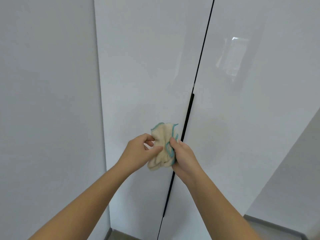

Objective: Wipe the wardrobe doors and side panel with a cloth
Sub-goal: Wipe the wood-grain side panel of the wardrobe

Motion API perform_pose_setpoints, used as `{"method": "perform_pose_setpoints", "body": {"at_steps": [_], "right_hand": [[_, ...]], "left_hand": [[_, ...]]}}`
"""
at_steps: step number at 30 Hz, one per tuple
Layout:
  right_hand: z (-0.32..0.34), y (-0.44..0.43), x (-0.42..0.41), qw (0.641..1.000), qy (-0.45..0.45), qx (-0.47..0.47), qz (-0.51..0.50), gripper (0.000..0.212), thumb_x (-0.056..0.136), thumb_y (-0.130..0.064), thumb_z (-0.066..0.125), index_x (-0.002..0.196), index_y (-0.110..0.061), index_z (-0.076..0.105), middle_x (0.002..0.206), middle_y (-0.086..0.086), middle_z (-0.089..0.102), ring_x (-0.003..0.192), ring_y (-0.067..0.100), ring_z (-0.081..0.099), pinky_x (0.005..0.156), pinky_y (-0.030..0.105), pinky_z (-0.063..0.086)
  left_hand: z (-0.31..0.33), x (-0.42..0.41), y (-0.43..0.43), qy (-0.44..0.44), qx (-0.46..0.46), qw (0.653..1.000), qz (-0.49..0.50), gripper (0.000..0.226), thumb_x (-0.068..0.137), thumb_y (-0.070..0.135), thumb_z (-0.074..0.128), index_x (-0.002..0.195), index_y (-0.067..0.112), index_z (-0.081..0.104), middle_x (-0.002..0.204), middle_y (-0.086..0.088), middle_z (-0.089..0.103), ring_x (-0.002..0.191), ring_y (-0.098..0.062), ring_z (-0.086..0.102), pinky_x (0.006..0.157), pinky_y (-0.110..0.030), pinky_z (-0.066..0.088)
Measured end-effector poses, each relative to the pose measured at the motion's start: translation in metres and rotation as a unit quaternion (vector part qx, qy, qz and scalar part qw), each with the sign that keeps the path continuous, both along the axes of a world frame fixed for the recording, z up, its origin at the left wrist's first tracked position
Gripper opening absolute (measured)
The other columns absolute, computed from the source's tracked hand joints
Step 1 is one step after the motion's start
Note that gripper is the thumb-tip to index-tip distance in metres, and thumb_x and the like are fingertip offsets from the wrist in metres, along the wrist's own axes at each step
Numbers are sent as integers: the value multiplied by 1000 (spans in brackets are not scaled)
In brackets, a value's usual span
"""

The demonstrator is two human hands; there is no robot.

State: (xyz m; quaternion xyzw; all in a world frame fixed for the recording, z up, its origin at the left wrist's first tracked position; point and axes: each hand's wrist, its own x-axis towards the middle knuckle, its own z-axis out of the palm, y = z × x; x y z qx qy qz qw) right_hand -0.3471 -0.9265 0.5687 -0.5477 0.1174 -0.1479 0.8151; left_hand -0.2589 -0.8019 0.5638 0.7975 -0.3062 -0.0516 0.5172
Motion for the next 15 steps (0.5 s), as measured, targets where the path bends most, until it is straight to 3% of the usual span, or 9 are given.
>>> {"method": "perform_pose_setpoints", "body": {"at_steps": [3,6,10,12,15], "right_hand": [[0,18,12,998,3,28,56,35,105,-21,36,125,-2,57,116,16,68,111,29,64,103,46,45],[-2,40,21,992,13,41,119,35,105,-21,36,125,-2,57,118,15,68,112,29,64,100,45,47],[-10,90,34,977,28,38,206,34,104,-19,36,124,-2,58,116,14,69,108,27,66,86,38,54],[-11,115,39,970,30,29,239,32,103,-17,38,122,-2,59,113,12,70,103,23,68,79,33,55],[-14,160,41,955,32,-20,294,26,101,-11,44,119,-3,61,109,11,70,97,21,67,82,35,55]], "left_hand": [[-2,-1,27,7,-18,997,71,4,84,24,65,85,27,62,86,11,64,66,-4,60,57,-11,42],[-6,-2,64,55,-62,989,119,6,85,15,63,81,19,64,78,6,65,70,-15,63,66,-26,51],[-17,-14,126,107,-135,968,181,8,88,5,56,83,10,61,78,-4,64,73,-17,61,77,-40,57],[-19,-19,155,99,-151,958,222,11,90,5,51,84,11,58,74,-2,58,70,-16,56,75,-40,54],[-26,-30,205,64,-170,934,307,13,92,7,48,86,16,55,69,2,49,66,-13,47,64,-30,43]]}}
